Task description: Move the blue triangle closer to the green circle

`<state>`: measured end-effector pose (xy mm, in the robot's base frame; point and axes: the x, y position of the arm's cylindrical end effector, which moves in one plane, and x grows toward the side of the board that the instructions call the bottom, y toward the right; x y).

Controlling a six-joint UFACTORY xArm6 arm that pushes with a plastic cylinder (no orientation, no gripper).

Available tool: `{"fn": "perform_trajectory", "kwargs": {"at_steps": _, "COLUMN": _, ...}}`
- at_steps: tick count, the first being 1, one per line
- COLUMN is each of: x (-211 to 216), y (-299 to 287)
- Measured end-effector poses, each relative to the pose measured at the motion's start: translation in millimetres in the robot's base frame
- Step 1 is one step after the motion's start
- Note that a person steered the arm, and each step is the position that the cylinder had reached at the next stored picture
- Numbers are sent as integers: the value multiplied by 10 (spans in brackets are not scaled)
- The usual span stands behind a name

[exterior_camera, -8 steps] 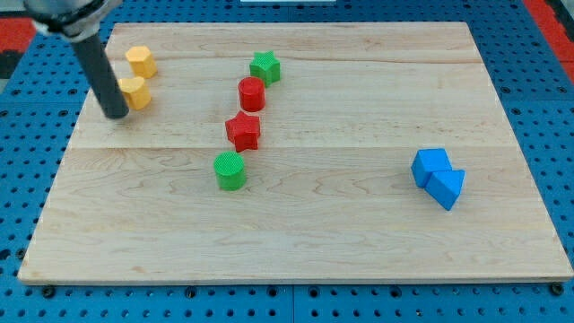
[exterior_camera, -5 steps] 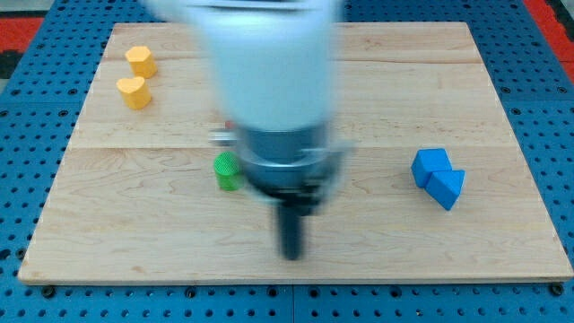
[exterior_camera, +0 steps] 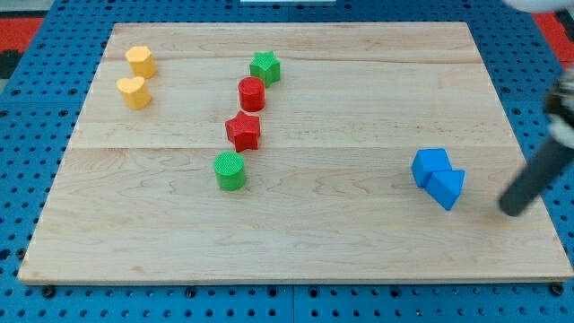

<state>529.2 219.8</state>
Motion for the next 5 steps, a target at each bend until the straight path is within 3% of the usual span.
{"fn": "perform_trajectory", "kwargs": {"at_steps": 2, "x": -280, "y": -725}}
{"fn": "perform_trajectory", "kwargs": {"at_steps": 3, "x": -213, "y": -1589}}
{"fn": "perform_trajectory", "kwargs": {"at_steps": 4, "x": -457, "y": -1544}}
{"fn": "perform_trajectory", "kwargs": {"at_steps": 5, "x": -502, "y": -1852}}
